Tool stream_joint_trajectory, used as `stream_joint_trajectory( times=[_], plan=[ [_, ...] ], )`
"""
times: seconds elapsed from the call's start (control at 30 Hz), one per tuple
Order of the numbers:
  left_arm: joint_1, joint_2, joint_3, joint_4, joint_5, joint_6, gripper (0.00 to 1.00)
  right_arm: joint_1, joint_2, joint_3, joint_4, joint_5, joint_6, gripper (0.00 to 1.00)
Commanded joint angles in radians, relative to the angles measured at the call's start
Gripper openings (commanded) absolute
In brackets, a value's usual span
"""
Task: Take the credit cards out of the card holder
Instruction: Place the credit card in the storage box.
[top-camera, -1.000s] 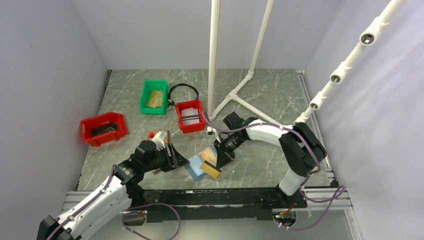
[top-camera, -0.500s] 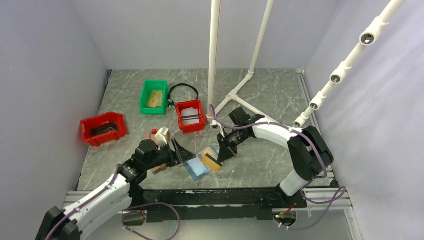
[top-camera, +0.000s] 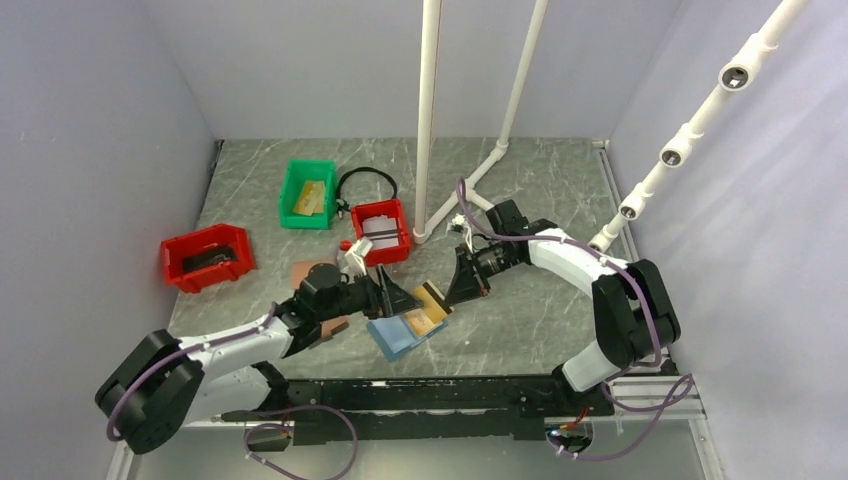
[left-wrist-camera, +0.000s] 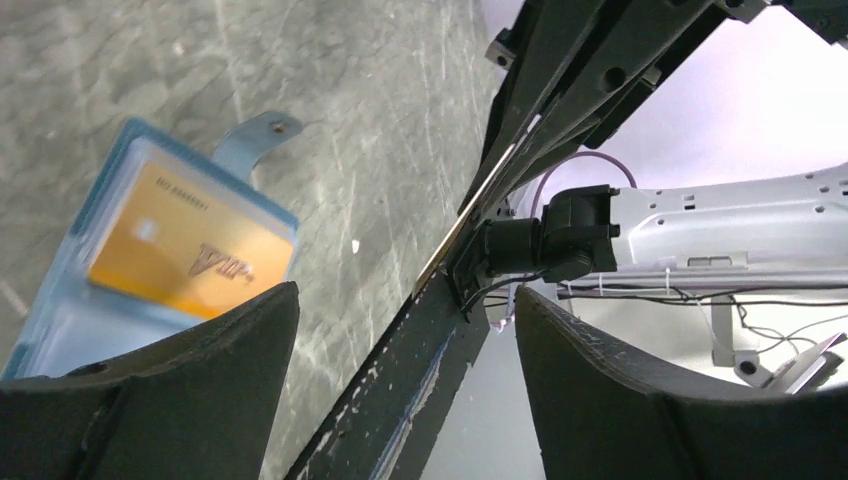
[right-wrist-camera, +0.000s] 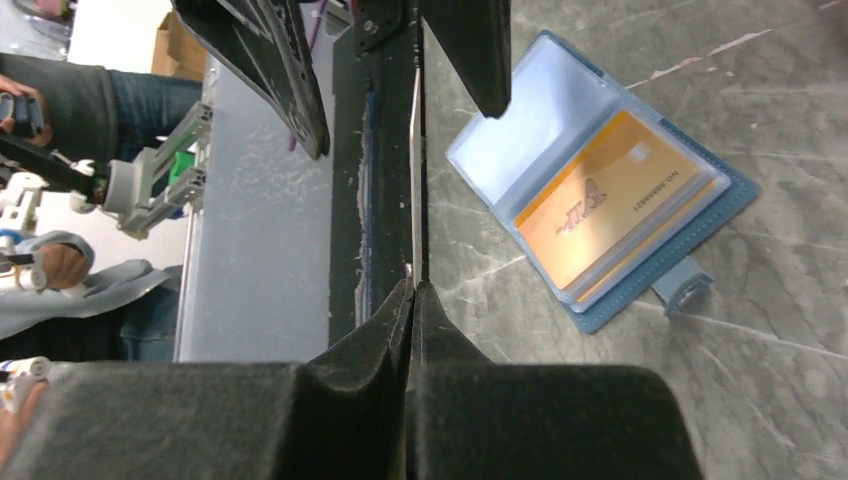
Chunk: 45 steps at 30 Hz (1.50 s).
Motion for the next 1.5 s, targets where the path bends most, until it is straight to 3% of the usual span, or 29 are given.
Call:
stream_joint_trajectory(
  times=[0.0, 0.13, 0.2, 0.23, 0.3, 0.33, 0.4, 0.53, 0.63, 0.73, 0.77, 0.83, 1.0, 1.27, 1.37, 1.47],
  plan=[
    [-0.044, 0.061, 0.058, 0.173, -0.034, 0.043, 0.80, -0.005, -0.024, 0.021, -0.022, -0.103, -0.038, 0.00],
    [-0.061, 0.115, 0.063, 0.257, -0.046, 0.035, 0.66, -0.016, -0.020, 0.022, -0.031, -0.135, -0.045, 0.00],
    [-0.065, 0.143, 0.073, 0.282, -0.032, 0.033, 0.53, -0.022, -0.019, 0.024, -0.036, -0.144, -0.048, 0.00],
    [-0.065, 0.158, 0.077, 0.303, -0.017, 0.030, 0.40, -0.025, -0.020, 0.024, -0.037, -0.146, -0.047, 0.00],
    [-0.066, 0.191, 0.079, 0.351, 0.020, 0.019, 0.03, -0.027, -0.022, 0.022, -0.035, -0.146, -0.046, 0.00],
    [-0.066, 0.203, 0.079, 0.372, 0.031, 0.015, 0.00, -0.029, -0.022, 0.022, -0.034, -0.146, -0.044, 0.00],
    [-0.065, 0.212, 0.076, 0.388, 0.039, 0.012, 0.00, -0.030, -0.024, 0.023, -0.032, -0.139, -0.040, 0.04],
    [-0.043, 0.119, 0.081, 0.239, 0.038, 0.058, 0.00, -0.047, -0.042, 0.043, -0.060, -0.100, -0.056, 0.42],
    [0.005, -0.062, 0.147, -0.133, 0.019, 0.148, 0.00, -0.081, -0.104, 0.056, -0.064, -0.033, -0.053, 0.64],
    [0.057, -0.223, 0.280, -0.674, -0.115, 0.291, 0.00, -0.091, -0.199, 0.045, -0.020, 0.128, -0.010, 0.75],
    [0.067, -0.259, 0.325, -0.753, -0.166, 0.329, 0.00, -0.096, -0.231, 0.043, -0.014, 0.161, -0.009, 0.78],
    [0.098, -0.302, 0.414, -0.987, -0.267, 0.396, 0.00, -0.110, -0.294, 0.030, 0.000, 0.191, -0.014, 0.81],
    [0.125, -0.257, 0.603, -1.220, -0.414, 0.525, 0.00, -0.136, -0.370, 0.026, -0.045, 0.222, -0.098, 0.83],
    [0.197, -0.057, 0.812, -1.290, -0.636, 0.794, 0.00, -0.205, -0.388, 0.030, -0.096, 0.198, -0.167, 0.83],
    [0.309, 0.053, 0.860, -1.250, -0.648, 0.895, 0.00, -0.218, -0.378, 0.030, -0.099, 0.197, -0.174, 0.83],
    [0.460, 0.169, 0.899, -1.173, -0.568, 0.956, 0.00, -0.224, -0.368, 0.027, -0.103, 0.189, -0.180, 0.83]
  ],
)
